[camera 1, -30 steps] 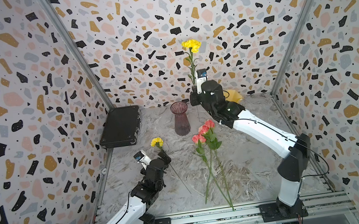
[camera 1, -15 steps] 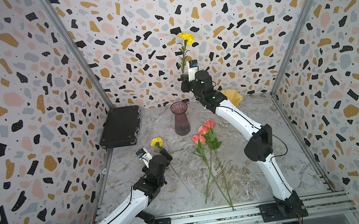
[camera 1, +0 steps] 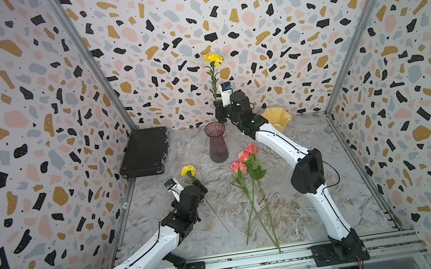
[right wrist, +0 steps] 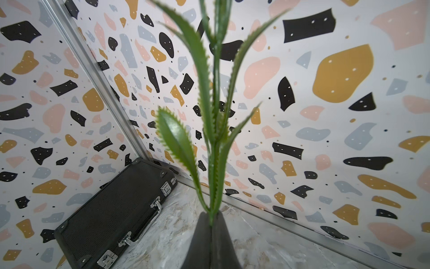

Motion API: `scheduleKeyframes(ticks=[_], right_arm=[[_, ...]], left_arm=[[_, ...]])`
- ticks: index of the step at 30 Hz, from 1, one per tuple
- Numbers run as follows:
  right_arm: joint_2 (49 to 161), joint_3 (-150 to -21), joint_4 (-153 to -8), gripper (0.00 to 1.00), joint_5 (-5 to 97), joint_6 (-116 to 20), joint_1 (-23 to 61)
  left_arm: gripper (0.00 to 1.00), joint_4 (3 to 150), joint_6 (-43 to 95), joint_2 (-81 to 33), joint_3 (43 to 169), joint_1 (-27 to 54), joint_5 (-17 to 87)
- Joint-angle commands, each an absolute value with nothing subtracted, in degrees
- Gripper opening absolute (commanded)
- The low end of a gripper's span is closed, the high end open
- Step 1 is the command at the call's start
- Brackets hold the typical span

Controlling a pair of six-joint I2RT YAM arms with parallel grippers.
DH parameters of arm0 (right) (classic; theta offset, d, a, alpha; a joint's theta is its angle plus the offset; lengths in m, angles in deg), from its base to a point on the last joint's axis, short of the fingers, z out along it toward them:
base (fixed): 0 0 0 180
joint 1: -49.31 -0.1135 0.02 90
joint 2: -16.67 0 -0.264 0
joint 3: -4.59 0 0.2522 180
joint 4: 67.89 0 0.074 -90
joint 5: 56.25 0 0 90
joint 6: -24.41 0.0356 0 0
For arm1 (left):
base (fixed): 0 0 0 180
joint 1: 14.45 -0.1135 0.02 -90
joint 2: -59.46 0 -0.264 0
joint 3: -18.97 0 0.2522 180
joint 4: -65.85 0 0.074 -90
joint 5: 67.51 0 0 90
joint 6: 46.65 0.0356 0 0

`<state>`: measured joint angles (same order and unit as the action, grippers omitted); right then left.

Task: Arrange the flowers in different vases according to their colors
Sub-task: Insert the flower into the vase.

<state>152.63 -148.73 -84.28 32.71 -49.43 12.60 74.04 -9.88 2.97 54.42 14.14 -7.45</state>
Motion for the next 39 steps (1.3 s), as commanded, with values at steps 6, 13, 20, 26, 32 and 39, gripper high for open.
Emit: scheduleKeyframes(ticks=[6,13,20,26,32,39], right_arm=[[141.8,-148.3,-79.6,0.0,27.8,-53.2,11.4],[140.9,-148.2,-77.4,0.0,28.5,-53.7,9.8],[143.8,-146.5,-73.0,0.0,29.9,-53.8,8.5],[146.9,-143.3,-70.0,0.0,28.4,-55.3,7.9],[148.7,-142.1,-73.8,0.0,27.7,-54.3,7.8],[147.5,-142.0,-80.8,0.08,27.5,-52.5,7.7]], left_arm=[[1.0,73.4,-10.0,1.8,57.0,13.8,-6.5],[1.0,73.5,-9.9,1.8,57.2,13.8,-6.3],[0.99,73.7,-9.8,2.3,57.1,13.8,-6.5],[0.99,72.6,-9.0,2.3,56.7,13.7,-6.7],[0.99,72.8,-9.1,2.3,56.9,13.7,-6.6],[0.99,78.7,-13.4,3.7,58.1,13.6,-10.0]])
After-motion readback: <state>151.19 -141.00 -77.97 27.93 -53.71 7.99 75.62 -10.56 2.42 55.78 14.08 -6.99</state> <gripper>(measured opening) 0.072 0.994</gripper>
